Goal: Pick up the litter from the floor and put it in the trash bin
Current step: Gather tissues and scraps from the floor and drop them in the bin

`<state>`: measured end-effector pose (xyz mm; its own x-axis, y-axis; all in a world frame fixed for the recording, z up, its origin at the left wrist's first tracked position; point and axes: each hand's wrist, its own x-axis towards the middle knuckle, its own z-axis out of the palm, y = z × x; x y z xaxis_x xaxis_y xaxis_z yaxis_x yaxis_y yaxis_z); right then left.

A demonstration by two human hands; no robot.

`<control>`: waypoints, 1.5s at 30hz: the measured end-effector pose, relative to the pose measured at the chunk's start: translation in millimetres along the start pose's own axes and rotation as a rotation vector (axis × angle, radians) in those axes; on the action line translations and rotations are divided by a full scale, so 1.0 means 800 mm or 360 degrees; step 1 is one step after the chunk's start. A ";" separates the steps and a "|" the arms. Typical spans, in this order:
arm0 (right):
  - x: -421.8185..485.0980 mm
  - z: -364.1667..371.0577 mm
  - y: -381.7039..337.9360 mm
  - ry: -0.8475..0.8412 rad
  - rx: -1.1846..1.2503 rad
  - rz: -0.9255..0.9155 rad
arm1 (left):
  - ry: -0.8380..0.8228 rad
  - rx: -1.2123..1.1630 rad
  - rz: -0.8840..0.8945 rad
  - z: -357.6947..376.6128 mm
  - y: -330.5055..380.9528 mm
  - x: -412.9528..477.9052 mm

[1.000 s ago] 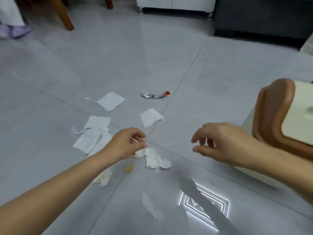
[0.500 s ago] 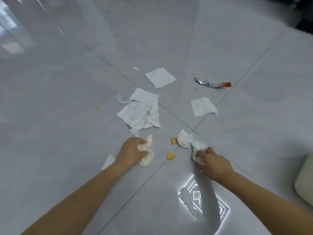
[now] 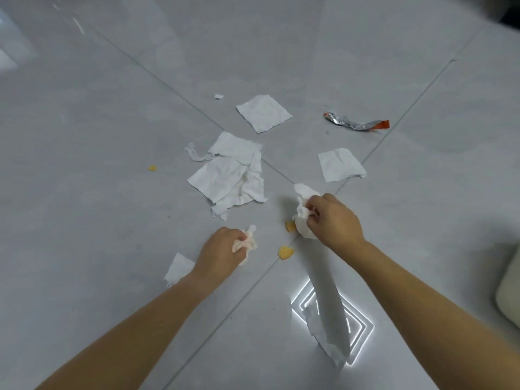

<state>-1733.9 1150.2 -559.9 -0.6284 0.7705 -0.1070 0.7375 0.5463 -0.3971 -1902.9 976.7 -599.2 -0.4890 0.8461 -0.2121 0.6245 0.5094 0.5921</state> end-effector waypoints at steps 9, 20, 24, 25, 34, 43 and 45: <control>0.007 0.056 0.014 -0.0324 -0.0293 0.0034 | 0.0257 -0.0062 -0.0121 -0.059 -0.043 -0.043; -0.004 0.039 -0.010 -0.0100 0.0438 0.0049 | 0.0203 0.0067 -0.0237 -0.064 -0.081 -0.068; -0.027 0.048 -0.019 -0.0484 0.0050 -0.0106 | 0.0014 0.0120 -0.0190 -0.056 -0.086 -0.073; -0.033 0.054 -0.019 -0.0537 -0.0067 -0.0150 | -0.0009 0.0190 -0.0169 -0.053 -0.087 -0.073; -0.039 0.074 -0.022 -0.0536 -0.0277 -0.0157 | 0.0007 0.0151 -0.0225 -0.035 -0.079 -0.063; -0.049 0.052 0.008 -0.0497 0.0461 0.0079 | -0.0115 -0.0160 0.0143 -0.004 0.030 -0.026; -0.056 0.041 0.024 -0.0407 0.0605 0.0186 | -0.0260 -0.0230 0.0262 0.015 0.058 -0.041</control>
<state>-1699.8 1115.5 -592.7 -0.6226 0.6880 -0.3729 0.6939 0.2650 -0.6696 -1850.7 974.5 -574.4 -0.2764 0.9357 -0.2194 0.5883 0.3452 0.7313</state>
